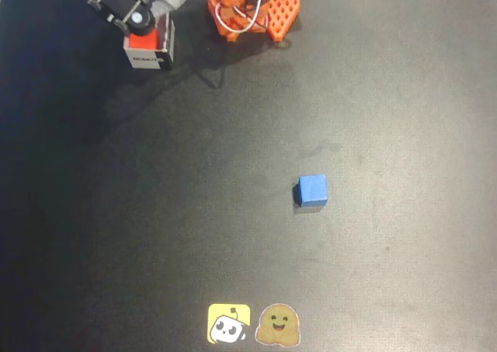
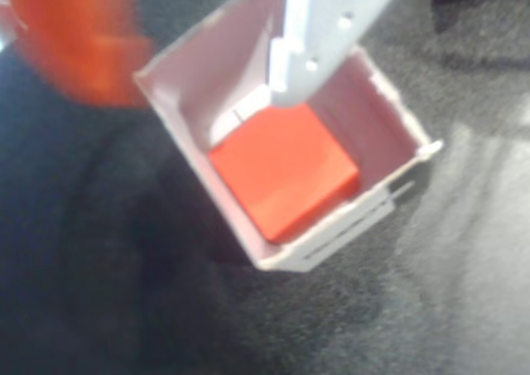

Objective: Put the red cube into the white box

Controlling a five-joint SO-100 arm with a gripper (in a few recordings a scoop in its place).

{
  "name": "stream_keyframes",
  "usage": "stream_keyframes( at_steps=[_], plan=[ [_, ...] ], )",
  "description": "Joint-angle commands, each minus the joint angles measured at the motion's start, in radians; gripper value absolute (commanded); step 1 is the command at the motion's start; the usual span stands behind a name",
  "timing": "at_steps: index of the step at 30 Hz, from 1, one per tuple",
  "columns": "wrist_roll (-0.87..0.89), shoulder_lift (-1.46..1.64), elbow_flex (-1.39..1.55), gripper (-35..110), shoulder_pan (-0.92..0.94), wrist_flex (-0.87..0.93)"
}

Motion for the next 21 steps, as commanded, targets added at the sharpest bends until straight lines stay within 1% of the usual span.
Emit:
stream_keyframes(
  at_steps=[1, 4, 8, 12, 16, 21],
  plan=[
    [0.006, -0.049, -0.064, 0, 0.002, -0.018],
    [-0.008, -0.152, -0.13, 0, -0.028, -0.04],
    [0.025, -0.341, -0.29, 0, -0.1, -0.034],
    [0.058, -0.433, -0.382, 0, -0.199, -0.049],
    [0.106, -0.532, -0.453, 0, -0.342, -0.077],
    [0.225, -0.566, -0.469, 0, -0.583, -0.089]
  ],
)
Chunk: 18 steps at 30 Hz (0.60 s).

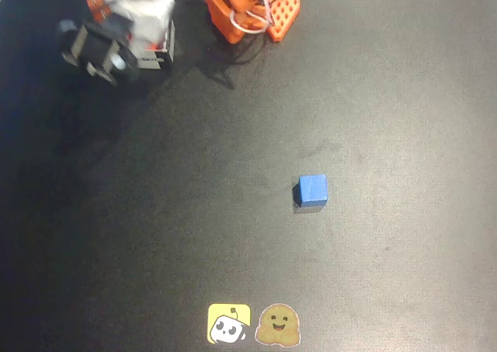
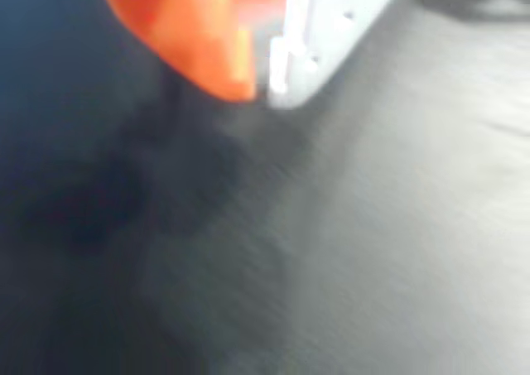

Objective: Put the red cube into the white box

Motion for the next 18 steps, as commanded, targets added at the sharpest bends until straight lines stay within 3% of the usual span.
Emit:
stream_keyframes(
  at_steps=[1, 10, 18],
  plan=[
    [0.084, -0.017, -0.038, 0, -0.16, -0.02],
    [0.291, -0.032, 0.009, 0, -0.525, -0.071],
    [0.376, 0.124, 0.187, 0, -0.703, -0.117]
  ],
)
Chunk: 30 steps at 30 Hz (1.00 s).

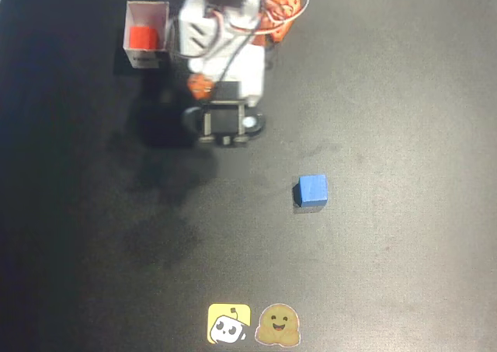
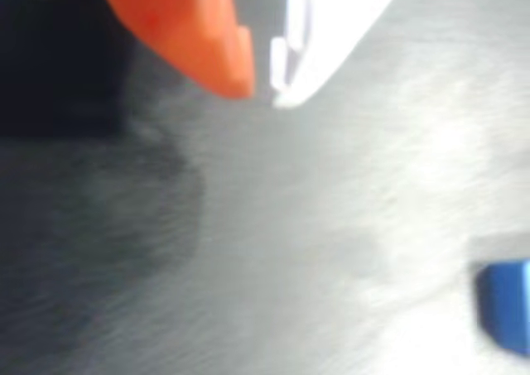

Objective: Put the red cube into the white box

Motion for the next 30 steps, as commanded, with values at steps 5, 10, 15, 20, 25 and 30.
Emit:
stream_keyframes(
  at_steps=[5, 10, 15, 20, 25, 30],
  plan=[
    [-0.003, 0.219, 0.153, 0, -0.057, -0.003],
    [-0.006, 0.305, 0.239, 0, -0.054, 0.014],
    [-0.003, 0.474, 0.399, 0, -0.048, 0.015],
    [0.0, 0.828, 0.632, 0, -0.049, 0.081],
    [-0.018, 0.828, 0.703, 0, -0.048, 0.071],
    [-0.023, 0.816, 0.753, 0, -0.041, 0.037]
  ],
)
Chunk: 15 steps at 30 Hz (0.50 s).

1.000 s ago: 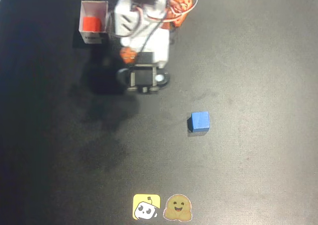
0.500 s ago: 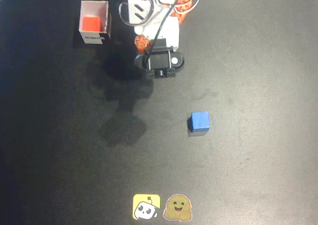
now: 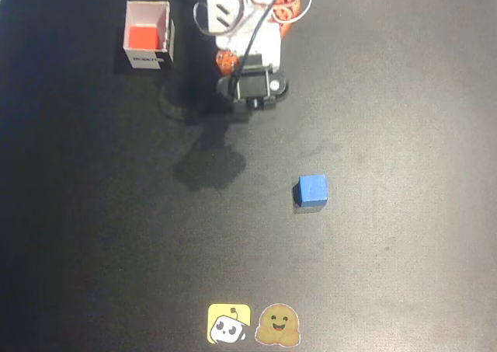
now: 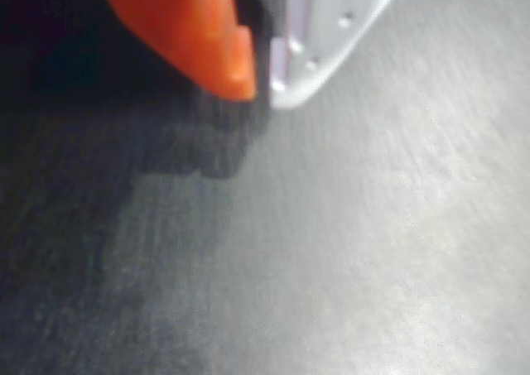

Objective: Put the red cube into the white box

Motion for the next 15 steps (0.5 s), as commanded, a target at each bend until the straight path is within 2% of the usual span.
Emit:
stream_keyframes(
  at_steps=[1, 15],
  plan=[
    [-0.008, -0.018, -0.002, 0, 0.005, -0.028],
    [-0.008, 0.003, 0.0, 0, 0.032, -0.018]
  ],
)
